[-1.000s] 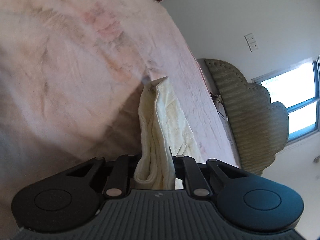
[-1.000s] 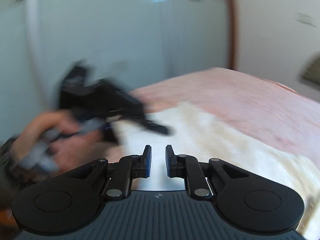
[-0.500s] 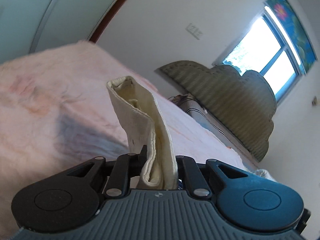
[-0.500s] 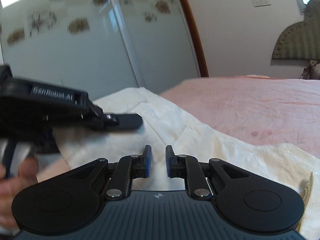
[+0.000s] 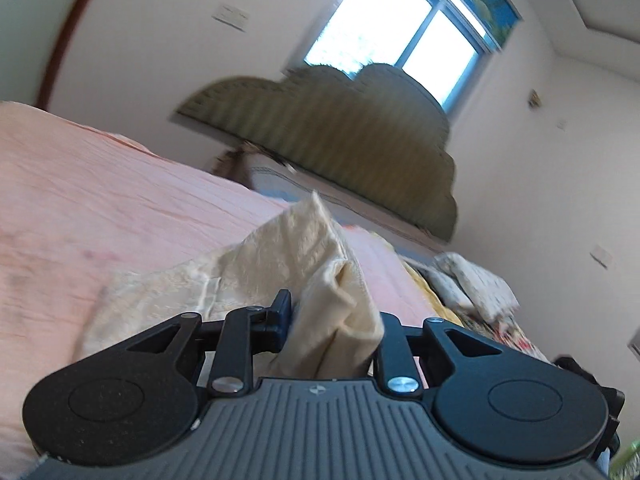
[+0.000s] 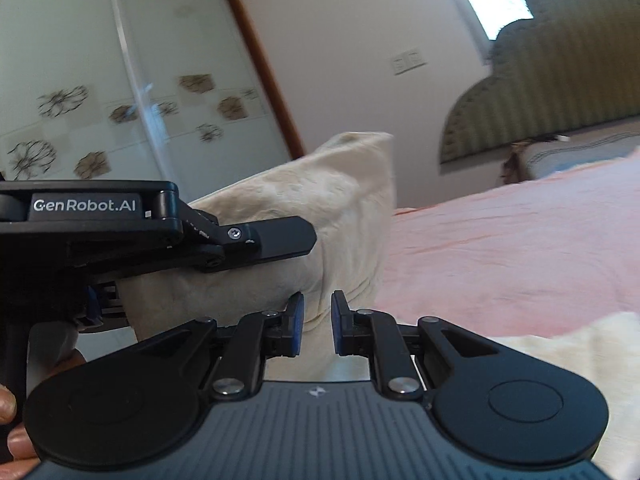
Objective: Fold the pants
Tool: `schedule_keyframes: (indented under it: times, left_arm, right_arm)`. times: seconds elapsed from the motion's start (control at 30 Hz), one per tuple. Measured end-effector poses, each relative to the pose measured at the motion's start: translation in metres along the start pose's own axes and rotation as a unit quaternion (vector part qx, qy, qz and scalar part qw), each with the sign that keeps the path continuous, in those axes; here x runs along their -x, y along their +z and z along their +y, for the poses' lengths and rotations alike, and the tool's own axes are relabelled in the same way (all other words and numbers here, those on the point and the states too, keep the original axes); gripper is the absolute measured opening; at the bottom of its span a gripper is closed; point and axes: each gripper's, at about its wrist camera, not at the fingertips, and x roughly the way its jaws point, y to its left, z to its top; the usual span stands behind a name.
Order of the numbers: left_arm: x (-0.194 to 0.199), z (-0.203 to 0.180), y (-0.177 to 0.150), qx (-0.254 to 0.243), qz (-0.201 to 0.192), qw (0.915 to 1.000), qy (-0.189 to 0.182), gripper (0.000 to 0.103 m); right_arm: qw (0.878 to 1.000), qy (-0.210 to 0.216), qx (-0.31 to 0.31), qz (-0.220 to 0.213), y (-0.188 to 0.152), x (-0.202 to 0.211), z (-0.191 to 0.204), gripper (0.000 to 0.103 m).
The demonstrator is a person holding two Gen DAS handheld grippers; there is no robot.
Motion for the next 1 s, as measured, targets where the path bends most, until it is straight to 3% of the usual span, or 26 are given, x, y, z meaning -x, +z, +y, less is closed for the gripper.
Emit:
schedule_keyframes:
  times: [0.23, 0.47, 0.67, 0.83, 0.93, 1.0]
  left_arm:
    - [-0.071, -0.040, -0.039, -0.037, 0.053, 0.9974, -0.033, 0.024]
    - [-0.107, -0.050, -0.074, -0.047, 0.081, 0.9949, -0.036, 0.028]
    - [-0.138, -0.038, -0.092, -0.022, 0.128, 0.9901, -0.053, 0.037]
    - [-0.154, -0.014, -0.101, 0.023, 0.192, 0.9785, -0.070, 0.045]
    - [-0.146, -0.002, -0.093, 0.064, 0.211, 0.9701, -0.101, 0.053]
    - [-0.131, 0.002, -0.081, 0.056, 0.194, 0.9727, -0.115, 0.056]
  right_arm:
    - [0.996, -0.062, -0.057, 0.005, -0.012, 0.028, -0.058, 0.014]
    - [0.991, -0.096, -0.088, 0.017, -0.017, 0.035, -0.101, 0.014]
    - [0.984, -0.122, -0.117, 0.051, -0.024, 0.034, -0.123, 0.015]
    - [0.978, -0.165, -0.092, 0.093, -0.035, 0.049, -0.130, 0.015]
    - [0.975, -0.184, -0.093, 0.083, -0.036, 0.073, -0.138, 0.015]
    - [0.968, -0.222, -0.097, 0.060, -0.028, 0.085, -0.143, 0.015]
